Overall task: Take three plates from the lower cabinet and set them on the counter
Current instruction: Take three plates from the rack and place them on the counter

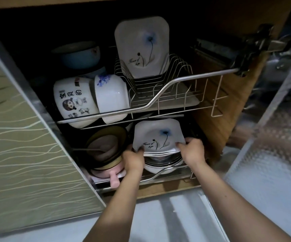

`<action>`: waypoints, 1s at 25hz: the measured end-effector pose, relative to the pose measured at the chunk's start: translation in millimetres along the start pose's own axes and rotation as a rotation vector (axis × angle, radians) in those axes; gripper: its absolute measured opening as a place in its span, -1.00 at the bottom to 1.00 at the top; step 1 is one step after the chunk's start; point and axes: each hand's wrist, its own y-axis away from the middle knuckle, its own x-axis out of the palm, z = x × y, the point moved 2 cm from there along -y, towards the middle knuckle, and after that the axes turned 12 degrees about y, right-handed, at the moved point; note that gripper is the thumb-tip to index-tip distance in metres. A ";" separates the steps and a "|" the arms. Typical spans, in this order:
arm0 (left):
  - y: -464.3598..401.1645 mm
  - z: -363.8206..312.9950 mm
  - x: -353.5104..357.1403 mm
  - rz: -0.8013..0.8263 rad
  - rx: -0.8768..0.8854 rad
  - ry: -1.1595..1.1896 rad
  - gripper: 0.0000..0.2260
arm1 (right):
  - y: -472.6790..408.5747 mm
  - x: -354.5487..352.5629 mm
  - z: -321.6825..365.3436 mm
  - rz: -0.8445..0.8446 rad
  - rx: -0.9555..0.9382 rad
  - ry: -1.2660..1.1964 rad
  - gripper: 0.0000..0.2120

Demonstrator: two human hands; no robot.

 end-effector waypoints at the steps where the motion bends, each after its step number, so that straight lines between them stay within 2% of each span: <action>1: 1.3 -0.1 0.7 -0.008 -0.012 0.036 -0.74 | 0.0 1.2 0.1 -0.029 0.031 -0.021 -0.79; 6: 8.7 -4.3 -1.1 -0.006 -0.018 0.081 -0.79 | 4.2 0.4 -5.1 -0.136 0.136 -0.087 -0.73; 9: 19.1 -7.9 -9.9 -0.032 -0.002 0.120 -0.81 | 16.6 -9.3 -5.2 -0.127 0.186 -0.344 -0.76; 11: 33.5 -16.4 -15.2 0.010 -0.009 0.276 -0.85 | 28.1 -21.4 -6.0 -0.074 0.229 -0.544 -0.87; 16: 78.3 -25.7 -35.9 0.137 -0.250 0.625 -0.75 | 76.7 -47.8 -3.7 0.191 0.277 -0.970 -0.81; 19: 97.3 -25.9 -47.4 0.202 -0.315 0.698 -0.75 | 101.7 -52.1 -4.5 0.268 0.313 -1.043 -0.79; 23: 121.9 -36.6 -70.5 0.220 -0.331 0.717 -0.69 | 140.9 -66.1 3.7 0.246 0.351 -1.088 -0.80; 25: 144.1 -49.6 -90.8 0.242 -0.366 0.670 -0.67 | 167.2 -81.5 11.5 0.255 0.376 -1.102 -0.73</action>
